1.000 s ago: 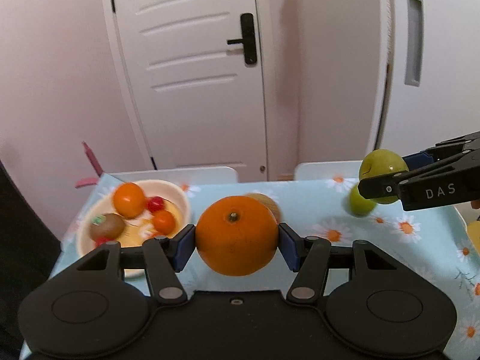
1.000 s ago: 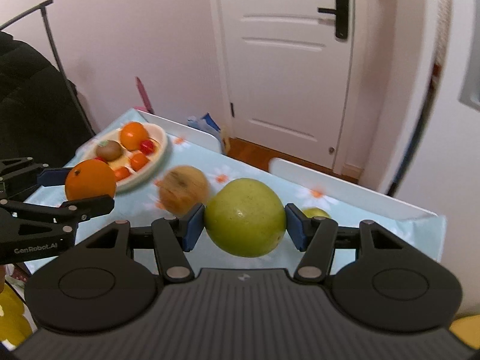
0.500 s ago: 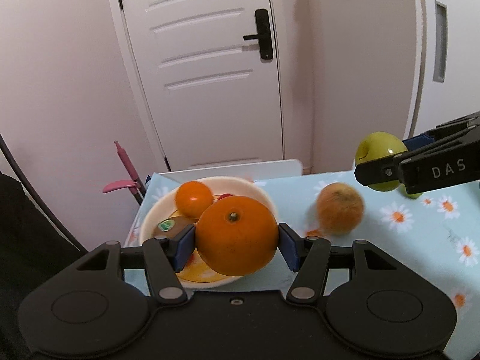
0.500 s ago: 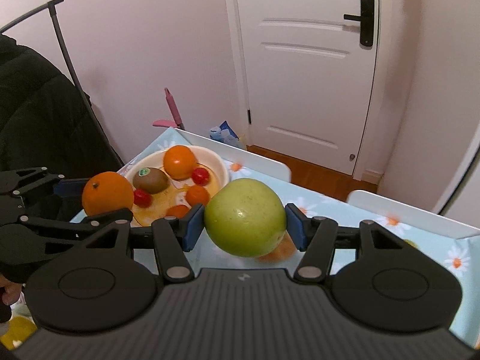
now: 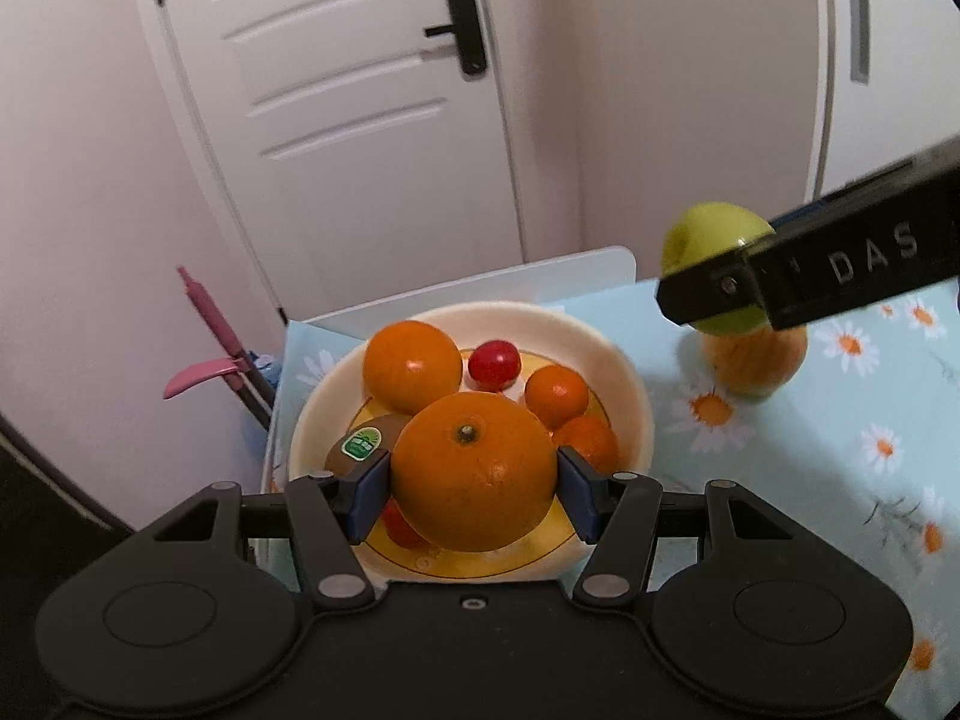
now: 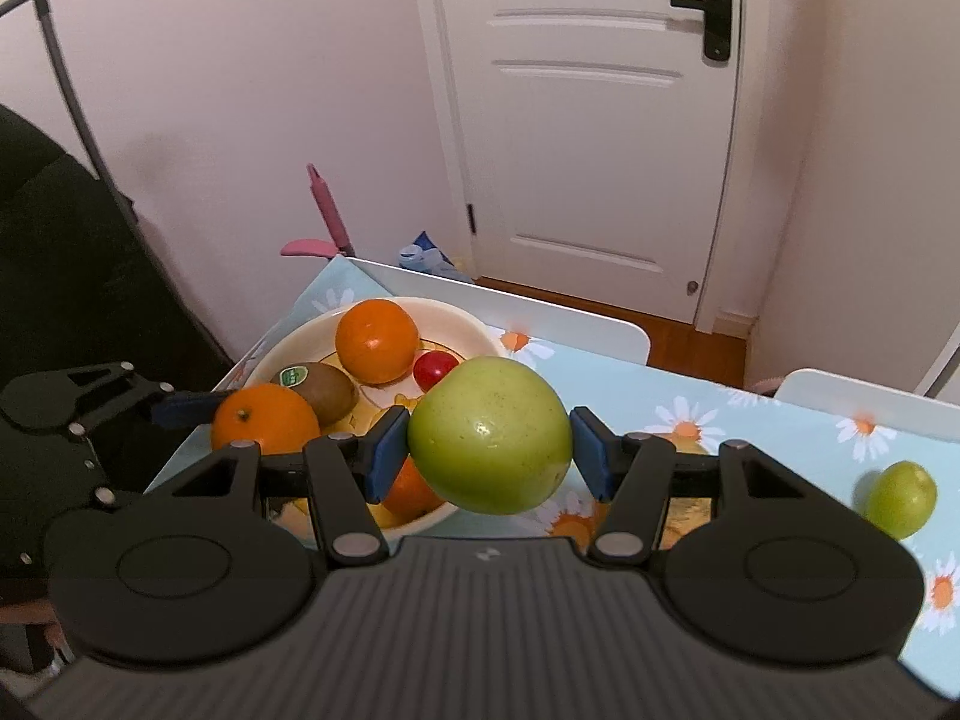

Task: Organize fruits
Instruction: 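Carry the orange and green apple into the bowl and open both tools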

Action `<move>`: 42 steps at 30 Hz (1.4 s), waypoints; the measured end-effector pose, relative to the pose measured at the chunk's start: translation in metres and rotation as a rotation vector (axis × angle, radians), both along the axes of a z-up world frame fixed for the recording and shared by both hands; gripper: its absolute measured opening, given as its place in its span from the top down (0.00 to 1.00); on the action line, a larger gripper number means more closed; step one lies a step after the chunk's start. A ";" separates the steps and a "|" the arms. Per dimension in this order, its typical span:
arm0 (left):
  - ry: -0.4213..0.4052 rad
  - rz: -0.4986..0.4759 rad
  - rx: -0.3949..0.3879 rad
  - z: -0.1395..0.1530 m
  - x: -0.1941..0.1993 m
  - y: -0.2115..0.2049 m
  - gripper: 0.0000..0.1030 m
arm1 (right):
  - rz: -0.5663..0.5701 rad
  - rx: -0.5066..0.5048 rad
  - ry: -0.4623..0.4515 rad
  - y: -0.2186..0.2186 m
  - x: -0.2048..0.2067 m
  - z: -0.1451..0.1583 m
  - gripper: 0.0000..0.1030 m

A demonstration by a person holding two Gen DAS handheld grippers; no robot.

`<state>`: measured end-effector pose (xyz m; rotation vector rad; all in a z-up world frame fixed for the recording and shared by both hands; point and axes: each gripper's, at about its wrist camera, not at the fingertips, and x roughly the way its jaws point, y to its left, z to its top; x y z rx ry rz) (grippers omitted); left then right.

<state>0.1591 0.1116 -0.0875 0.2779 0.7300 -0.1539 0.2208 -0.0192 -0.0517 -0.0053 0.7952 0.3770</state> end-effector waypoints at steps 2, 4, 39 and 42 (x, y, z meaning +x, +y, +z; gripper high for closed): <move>0.019 -0.023 0.005 -0.007 0.007 0.002 0.39 | -0.015 -0.003 0.008 0.006 0.003 -0.004 0.29; 0.033 -0.046 0.004 -0.014 0.011 0.004 0.39 | -0.026 -0.007 0.018 0.011 0.005 -0.007 0.29; -0.021 0.091 -0.110 0.005 -0.008 0.055 0.09 | 0.148 -0.053 0.062 0.089 0.054 -0.040 0.29; -0.014 0.090 -0.105 0.002 -0.007 0.055 0.09 | 0.151 -0.047 0.073 0.090 0.058 -0.045 0.29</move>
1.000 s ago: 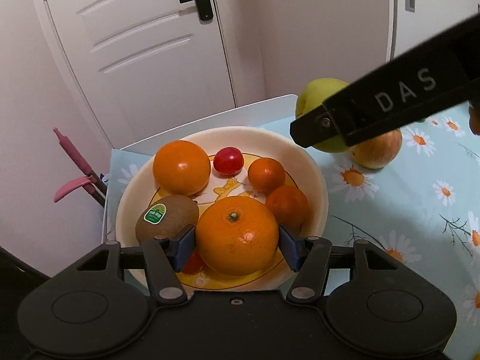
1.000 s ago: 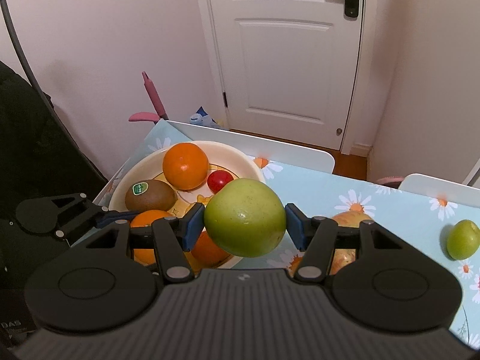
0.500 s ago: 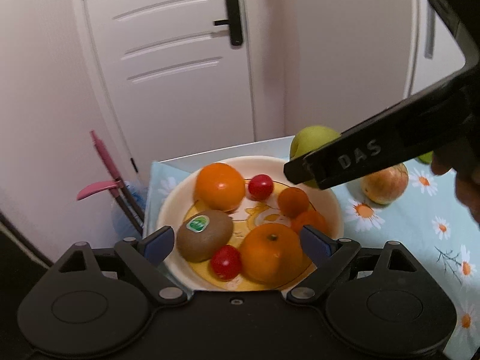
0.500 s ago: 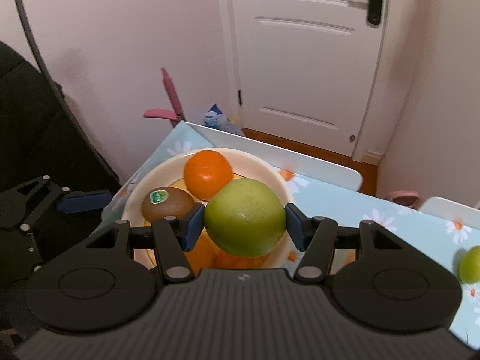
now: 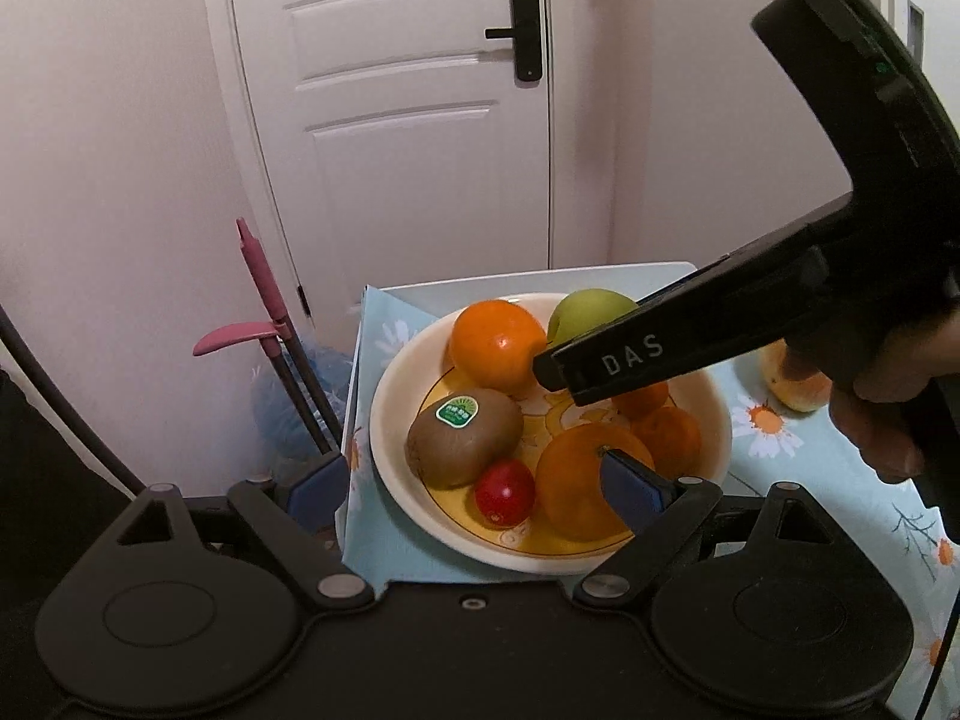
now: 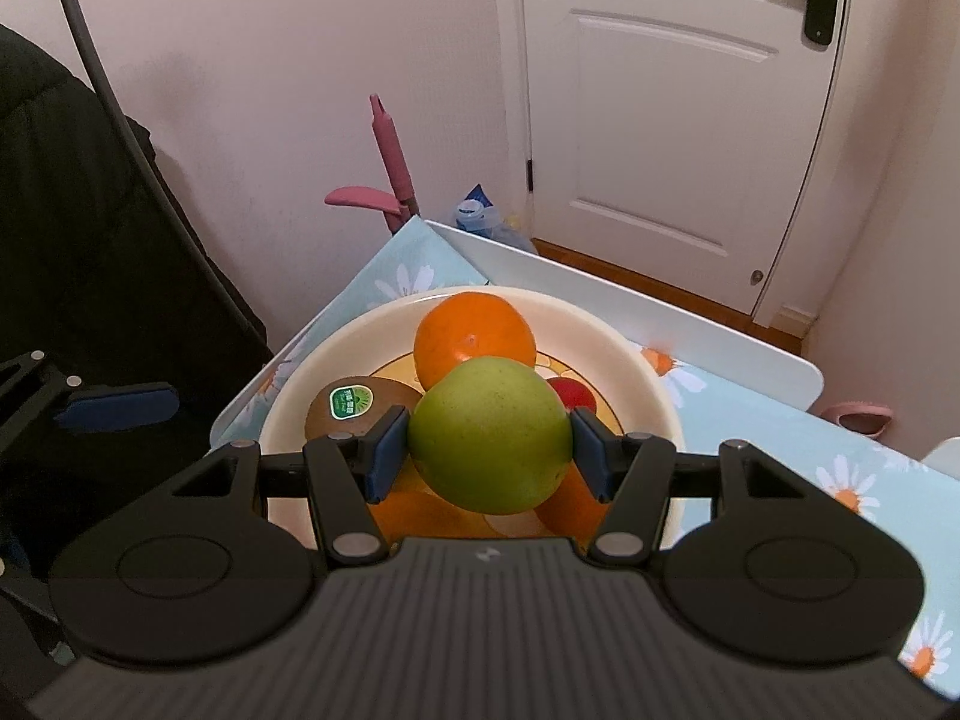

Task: Organize fruits
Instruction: 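Carry the orange and green apple into the bowl and open both tools, then withdraw both open tools from the bowl toward the last fruit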

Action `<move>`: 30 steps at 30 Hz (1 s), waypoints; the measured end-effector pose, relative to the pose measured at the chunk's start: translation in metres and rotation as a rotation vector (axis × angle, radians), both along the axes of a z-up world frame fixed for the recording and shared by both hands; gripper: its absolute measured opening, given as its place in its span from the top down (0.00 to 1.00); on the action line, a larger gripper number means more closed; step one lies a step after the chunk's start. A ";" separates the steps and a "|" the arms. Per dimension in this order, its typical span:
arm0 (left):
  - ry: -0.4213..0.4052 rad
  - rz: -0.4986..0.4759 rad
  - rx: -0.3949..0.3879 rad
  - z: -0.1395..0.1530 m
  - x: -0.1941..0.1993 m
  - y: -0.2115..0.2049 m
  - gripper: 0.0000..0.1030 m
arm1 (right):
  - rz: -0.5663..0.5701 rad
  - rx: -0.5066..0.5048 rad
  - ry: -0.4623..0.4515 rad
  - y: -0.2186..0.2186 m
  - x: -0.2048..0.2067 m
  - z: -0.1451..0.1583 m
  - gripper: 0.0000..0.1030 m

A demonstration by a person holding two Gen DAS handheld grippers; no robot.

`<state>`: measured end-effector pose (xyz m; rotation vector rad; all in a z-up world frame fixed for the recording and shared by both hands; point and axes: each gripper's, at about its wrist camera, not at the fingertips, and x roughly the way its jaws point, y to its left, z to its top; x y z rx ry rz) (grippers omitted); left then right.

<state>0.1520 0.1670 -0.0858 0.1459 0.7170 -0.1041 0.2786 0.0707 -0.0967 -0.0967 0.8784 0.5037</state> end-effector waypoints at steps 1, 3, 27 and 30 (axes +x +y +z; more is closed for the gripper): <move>0.001 0.000 0.001 -0.001 0.000 0.000 0.09 | 0.004 0.003 0.005 0.000 0.001 -0.001 0.29; 0.006 0.000 -0.001 -0.002 0.001 0.000 0.09 | 0.014 0.013 0.002 0.001 0.001 -0.001 0.25; -0.046 -0.015 -0.006 0.022 -0.003 -0.012 0.09 | -0.101 0.030 -0.084 -0.046 -0.038 0.054 0.00; -0.057 -0.003 0.003 0.028 -0.007 -0.019 0.09 | -0.106 0.041 -0.094 -0.061 -0.046 0.061 0.00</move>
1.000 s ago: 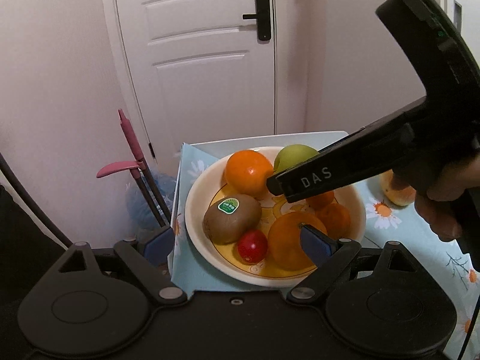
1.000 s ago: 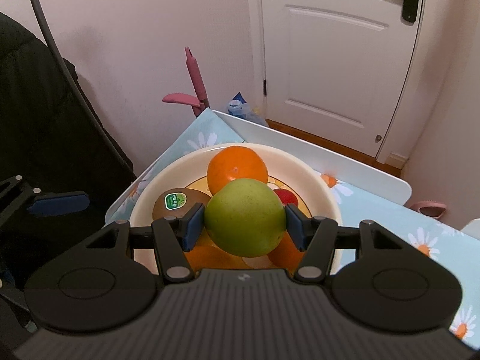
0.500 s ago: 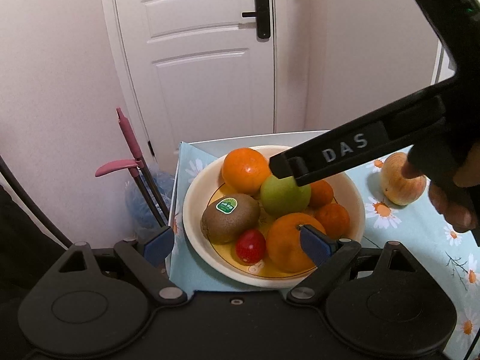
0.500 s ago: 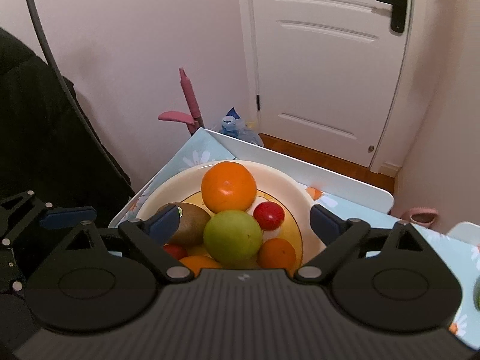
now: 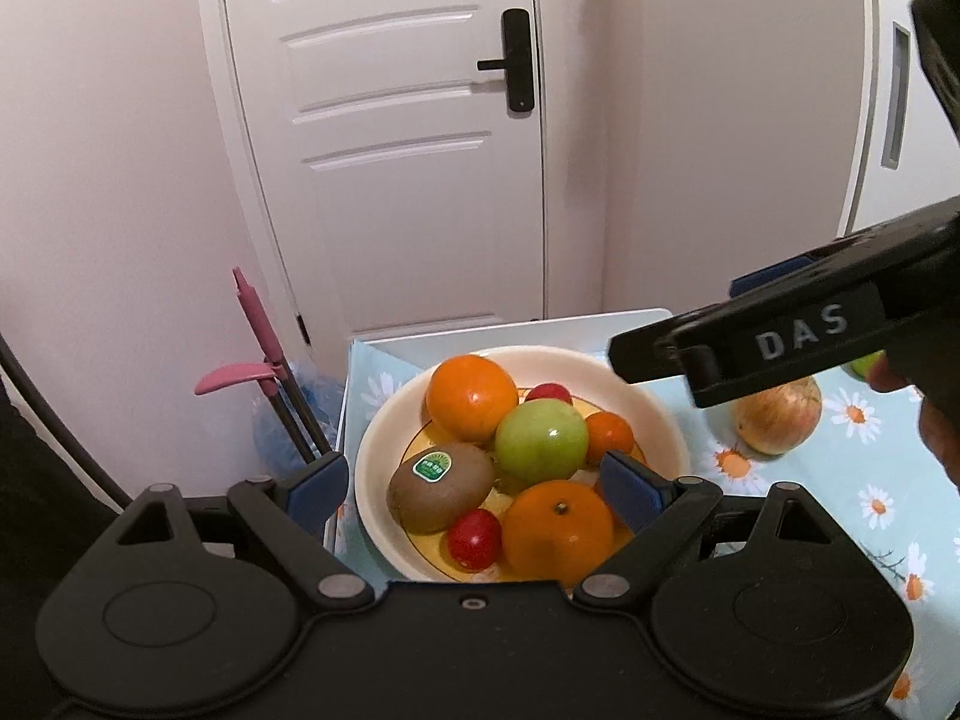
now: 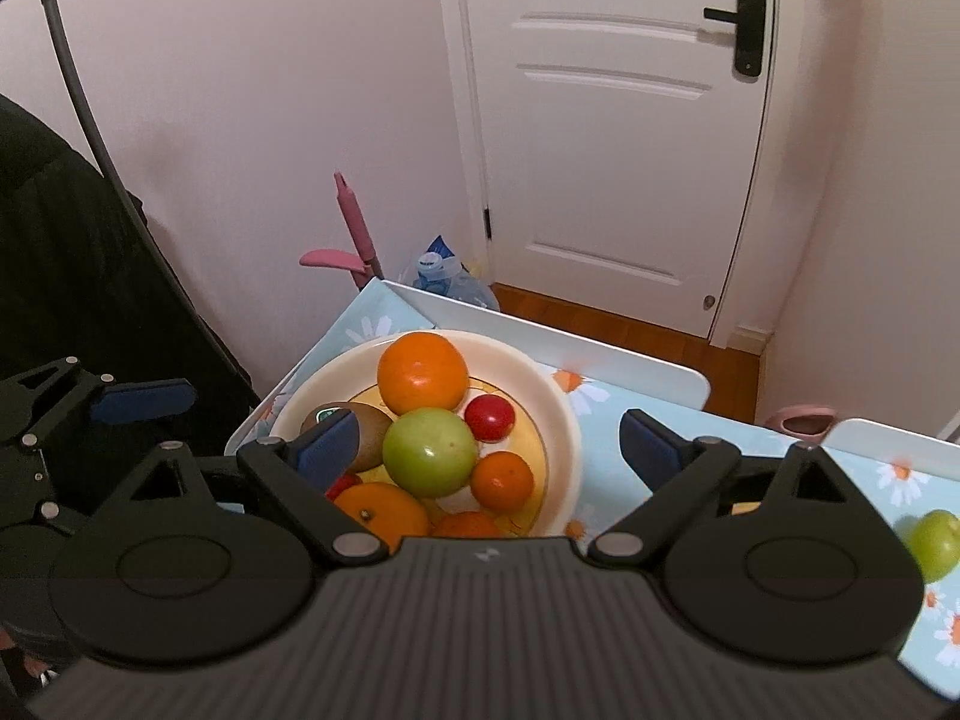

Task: Organize fruits
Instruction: 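Withdraw both open tools from the bowl toward the last fruit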

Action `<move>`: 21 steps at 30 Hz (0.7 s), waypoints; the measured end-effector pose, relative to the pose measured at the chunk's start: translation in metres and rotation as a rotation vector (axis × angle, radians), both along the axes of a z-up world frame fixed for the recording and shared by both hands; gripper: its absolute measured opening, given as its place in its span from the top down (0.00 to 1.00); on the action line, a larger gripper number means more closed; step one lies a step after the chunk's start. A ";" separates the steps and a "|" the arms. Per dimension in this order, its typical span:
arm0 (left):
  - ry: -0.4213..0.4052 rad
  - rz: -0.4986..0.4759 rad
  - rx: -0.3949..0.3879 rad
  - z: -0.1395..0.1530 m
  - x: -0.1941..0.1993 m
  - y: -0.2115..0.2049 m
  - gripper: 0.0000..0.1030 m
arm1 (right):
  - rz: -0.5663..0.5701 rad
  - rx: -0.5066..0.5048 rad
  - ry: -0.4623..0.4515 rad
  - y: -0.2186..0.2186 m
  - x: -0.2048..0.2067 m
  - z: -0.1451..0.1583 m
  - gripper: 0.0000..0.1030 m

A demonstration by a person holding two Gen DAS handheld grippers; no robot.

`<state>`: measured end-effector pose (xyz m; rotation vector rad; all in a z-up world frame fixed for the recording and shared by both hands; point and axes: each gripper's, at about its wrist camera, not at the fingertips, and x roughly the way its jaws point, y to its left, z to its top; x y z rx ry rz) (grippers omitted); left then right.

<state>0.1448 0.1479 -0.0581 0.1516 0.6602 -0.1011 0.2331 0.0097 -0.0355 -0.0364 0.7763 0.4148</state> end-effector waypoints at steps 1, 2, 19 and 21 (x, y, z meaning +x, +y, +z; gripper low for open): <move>-0.005 0.006 0.004 0.002 -0.003 -0.003 0.09 | -0.002 0.002 -0.003 -0.005 -0.002 0.002 0.00; -0.010 0.014 0.008 0.004 -0.005 -0.007 0.09 | -0.004 0.005 -0.006 -0.012 -0.005 0.005 0.00; -0.045 0.080 0.031 0.029 -0.038 -0.115 0.09 | -0.041 -0.011 -0.030 -0.164 -0.049 0.025 0.00; -0.042 0.076 0.033 0.028 -0.039 -0.130 0.09 | -0.049 -0.017 -0.025 -0.181 -0.050 0.022 0.00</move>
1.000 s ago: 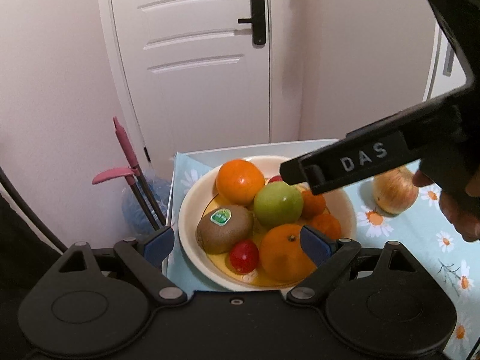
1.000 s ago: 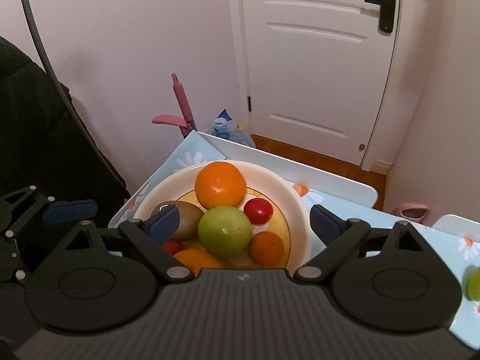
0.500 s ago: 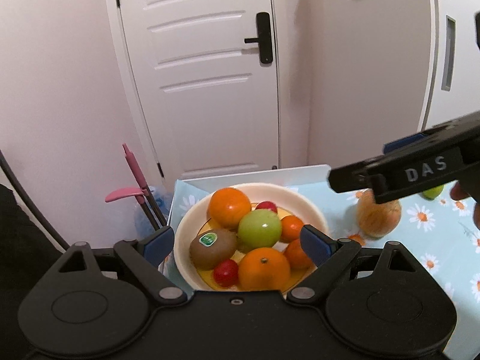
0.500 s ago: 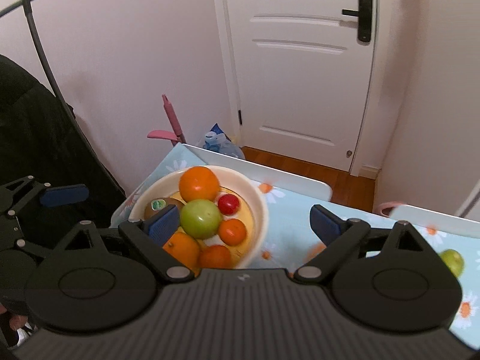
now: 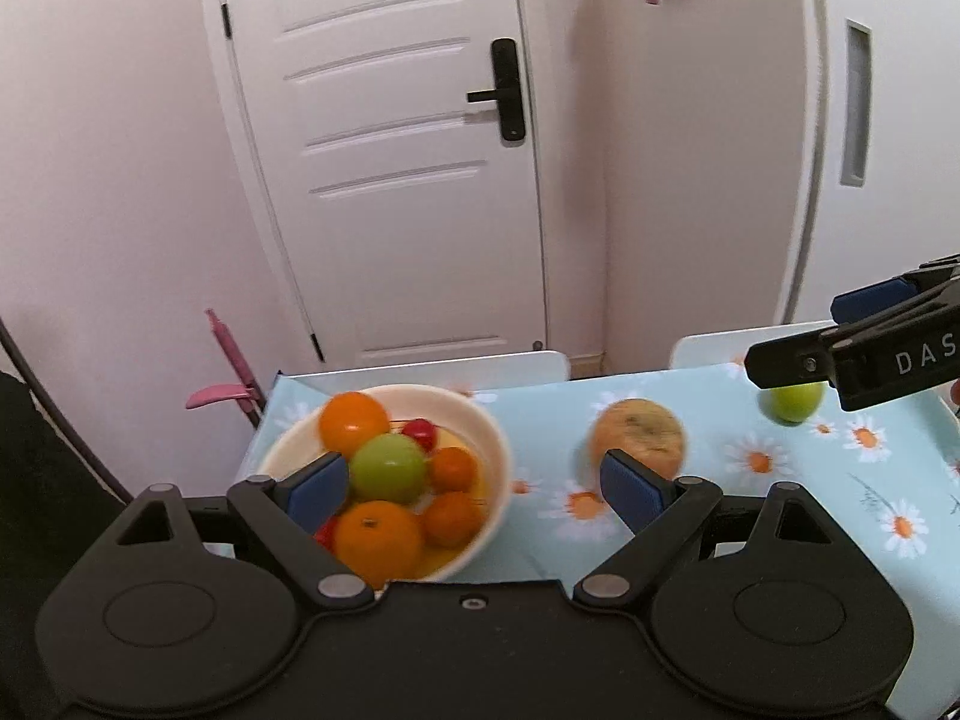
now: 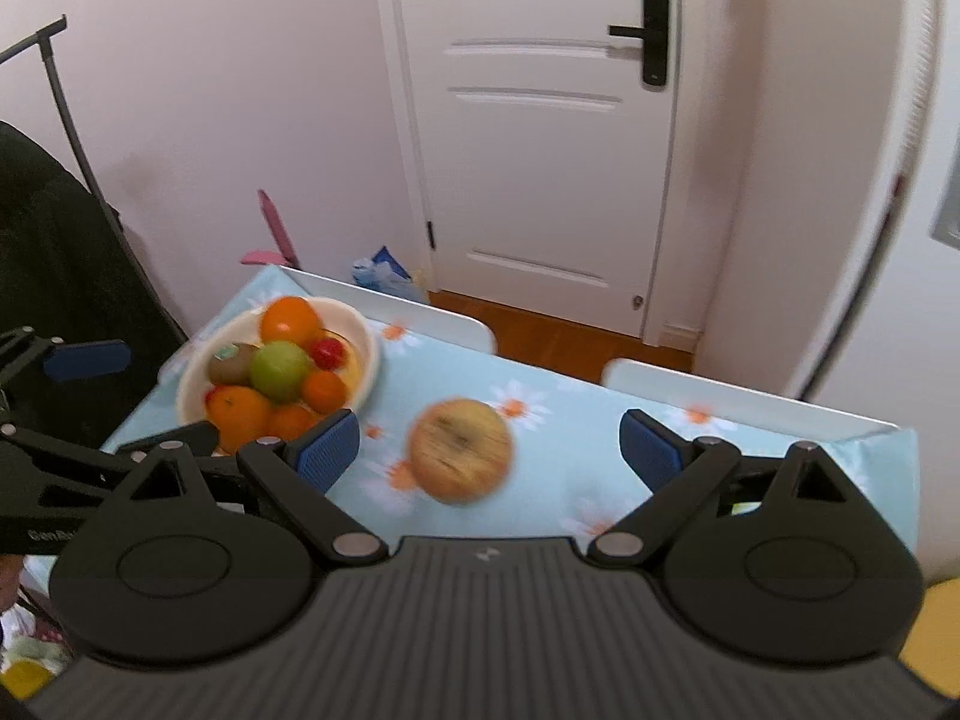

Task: Organize fruits
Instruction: 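Withdraw both open tools from the bowl toward the last fruit, then grasp the brown wrinkled apple with the left tool while the right tool grasps the green apple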

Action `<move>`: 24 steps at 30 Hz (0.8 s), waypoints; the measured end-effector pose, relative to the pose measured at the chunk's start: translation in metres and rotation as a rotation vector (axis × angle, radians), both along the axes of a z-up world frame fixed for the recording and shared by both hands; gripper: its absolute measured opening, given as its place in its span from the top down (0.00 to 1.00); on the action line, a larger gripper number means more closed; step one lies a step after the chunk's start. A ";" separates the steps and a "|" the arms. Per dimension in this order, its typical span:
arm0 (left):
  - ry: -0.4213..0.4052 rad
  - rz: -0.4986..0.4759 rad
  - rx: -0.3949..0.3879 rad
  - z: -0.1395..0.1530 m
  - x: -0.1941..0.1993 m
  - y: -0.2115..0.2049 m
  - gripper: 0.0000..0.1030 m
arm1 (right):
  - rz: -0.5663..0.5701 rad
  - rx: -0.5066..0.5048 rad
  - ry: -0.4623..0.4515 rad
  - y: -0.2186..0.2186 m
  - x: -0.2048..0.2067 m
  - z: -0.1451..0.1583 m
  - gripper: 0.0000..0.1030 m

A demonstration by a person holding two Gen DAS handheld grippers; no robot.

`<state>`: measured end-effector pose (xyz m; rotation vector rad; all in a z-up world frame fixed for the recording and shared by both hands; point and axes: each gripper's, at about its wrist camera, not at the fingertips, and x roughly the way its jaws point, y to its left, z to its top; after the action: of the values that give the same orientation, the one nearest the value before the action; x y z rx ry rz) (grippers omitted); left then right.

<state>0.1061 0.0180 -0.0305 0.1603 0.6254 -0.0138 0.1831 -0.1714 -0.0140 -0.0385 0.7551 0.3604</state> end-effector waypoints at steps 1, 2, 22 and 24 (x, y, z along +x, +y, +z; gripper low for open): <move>0.002 -0.002 0.001 -0.001 0.001 -0.007 0.09 | -0.003 -0.002 0.003 -0.008 0.000 -0.002 0.00; 0.004 -0.004 0.002 -0.003 0.001 -0.015 0.09 | -0.007 -0.004 0.005 -0.017 0.000 -0.004 0.00; 0.087 -0.046 0.104 -0.073 0.075 -0.104 0.09 | -0.030 -0.009 0.057 -0.114 0.052 -0.076 0.00; 0.103 -0.042 0.110 -0.082 0.086 -0.108 0.09 | -0.028 -0.005 0.071 -0.116 0.058 -0.084 0.00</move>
<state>0.1925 -0.0896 -0.1128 0.2809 0.7263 -0.0287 0.2415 -0.2872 -0.0982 -0.0197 0.8261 0.3345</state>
